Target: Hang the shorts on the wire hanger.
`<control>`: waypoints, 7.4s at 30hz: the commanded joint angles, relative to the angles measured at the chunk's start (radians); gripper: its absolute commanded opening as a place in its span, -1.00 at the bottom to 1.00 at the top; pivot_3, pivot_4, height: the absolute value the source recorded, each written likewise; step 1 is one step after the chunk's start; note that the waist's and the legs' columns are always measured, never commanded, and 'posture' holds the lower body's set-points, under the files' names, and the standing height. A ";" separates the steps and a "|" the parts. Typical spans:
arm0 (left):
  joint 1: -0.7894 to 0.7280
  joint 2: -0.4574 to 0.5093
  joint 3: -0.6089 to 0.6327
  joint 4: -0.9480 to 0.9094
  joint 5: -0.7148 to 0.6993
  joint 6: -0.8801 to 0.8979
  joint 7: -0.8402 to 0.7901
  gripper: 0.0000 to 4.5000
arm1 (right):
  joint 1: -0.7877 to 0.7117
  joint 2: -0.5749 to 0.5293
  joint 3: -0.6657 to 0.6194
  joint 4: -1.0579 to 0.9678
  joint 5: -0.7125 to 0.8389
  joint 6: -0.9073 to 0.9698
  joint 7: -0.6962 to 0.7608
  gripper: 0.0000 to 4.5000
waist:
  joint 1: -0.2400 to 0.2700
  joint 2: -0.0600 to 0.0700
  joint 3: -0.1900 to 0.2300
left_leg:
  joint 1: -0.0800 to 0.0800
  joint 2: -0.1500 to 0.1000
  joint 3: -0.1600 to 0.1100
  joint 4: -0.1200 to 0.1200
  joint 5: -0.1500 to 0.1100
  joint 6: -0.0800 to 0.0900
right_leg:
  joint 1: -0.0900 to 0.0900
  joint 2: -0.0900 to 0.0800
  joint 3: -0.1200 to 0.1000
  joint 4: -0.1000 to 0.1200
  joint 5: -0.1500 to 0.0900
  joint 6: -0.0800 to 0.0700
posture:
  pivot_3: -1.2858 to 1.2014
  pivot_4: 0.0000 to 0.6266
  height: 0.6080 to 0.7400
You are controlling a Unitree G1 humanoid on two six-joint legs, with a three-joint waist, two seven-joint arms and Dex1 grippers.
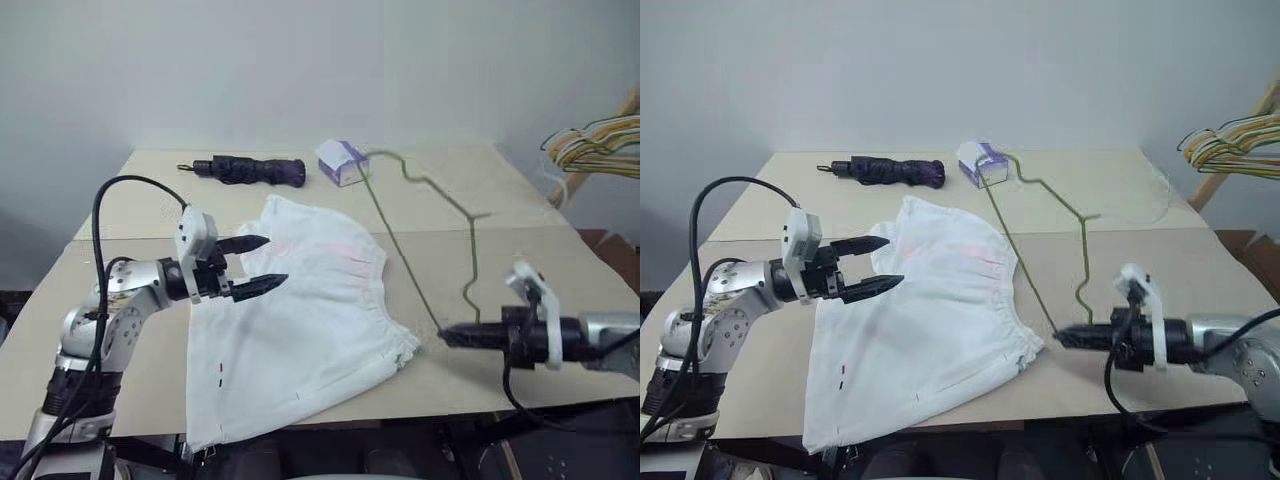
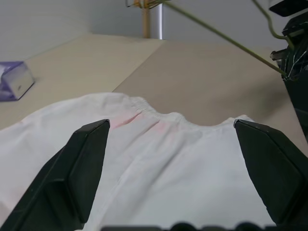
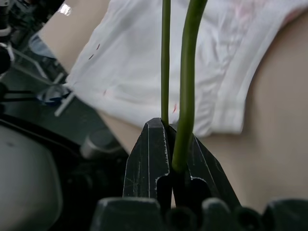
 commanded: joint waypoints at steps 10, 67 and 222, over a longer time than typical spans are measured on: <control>-0.051 0.015 -0.031 -0.015 0.066 -0.059 -0.042 0.99 | -0.225 -0.027 0.339 0.381 -0.151 0.093 0.131 -1.00 | -0.017 0.000 0.000 | 0.000 0.000 -0.003 0.000 0.000 0.000 | -0.001 0.001 0.001 0.000 0.001 0.004 | 0.00 -1.00 1.00; 0.025 -0.075 -0.075 -0.090 0.141 -0.107 0.087 0.99 | -0.937 0.121 1.153 0.980 -0.397 -0.290 0.502 -1.00 | 0.041 0.003 0.000 | -0.010 0.000 0.006 0.002 0.000 0.000 | -0.013 0.001 0.002 0.006 0.002 0.004 | 0.09 -1.00 1.00; -0.737 0.123 -0.248 0.919 0.555 -0.687 -0.532 -1.00 | -0.512 0.456 0.331 0.175 -0.782 -0.611 -0.355 -0.98 | -0.040 0.003 0.000 | -0.015 0.000 0.006 0.006 0.001 -0.001 | -0.017 0.002 0.002 0.015 0.003 0.006 | 0.01 -1.00 1.00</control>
